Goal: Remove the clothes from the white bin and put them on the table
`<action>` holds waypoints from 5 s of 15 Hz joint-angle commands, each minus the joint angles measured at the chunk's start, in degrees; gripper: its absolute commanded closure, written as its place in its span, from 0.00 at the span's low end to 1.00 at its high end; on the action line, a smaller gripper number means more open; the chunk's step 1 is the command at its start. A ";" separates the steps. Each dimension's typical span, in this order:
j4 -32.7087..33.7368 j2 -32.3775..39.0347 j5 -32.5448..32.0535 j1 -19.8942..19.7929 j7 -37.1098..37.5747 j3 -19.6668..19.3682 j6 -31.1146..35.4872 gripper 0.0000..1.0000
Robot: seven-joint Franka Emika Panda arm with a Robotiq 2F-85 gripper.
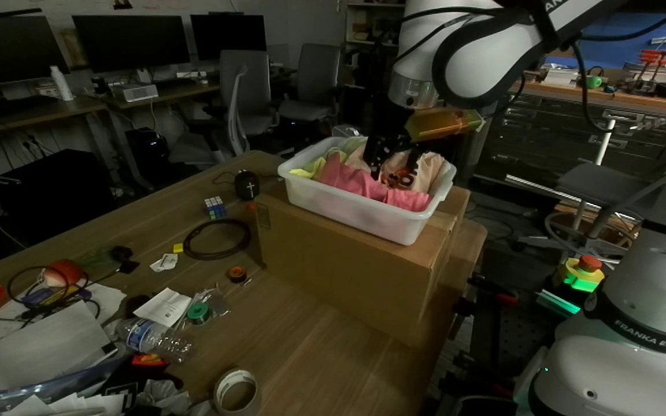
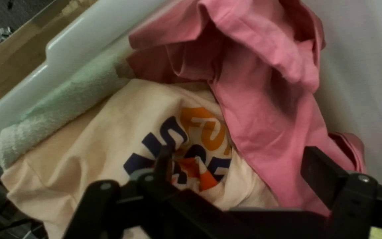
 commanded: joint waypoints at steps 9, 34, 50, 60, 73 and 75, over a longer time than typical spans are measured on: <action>-0.88 1.57 -9.70 -6.02 25.29 -1.41 4.51 0.00; 2.17 7.44 -23.07 -4.36 40.17 -4.57 0.91 0.65; 0.05 -5.45 -22.73 -4.12 38.43 -4.45 1.76 0.96; 1.37 -25.19 -22.02 -9.14 37.45 -2.00 1.51 0.96; 2.32 -27.31 -3.02 2.88 6.75 -4.24 -0.16 0.97; 2.85 -26.95 1.44 5.69 1.29 -3.71 -1.94 0.97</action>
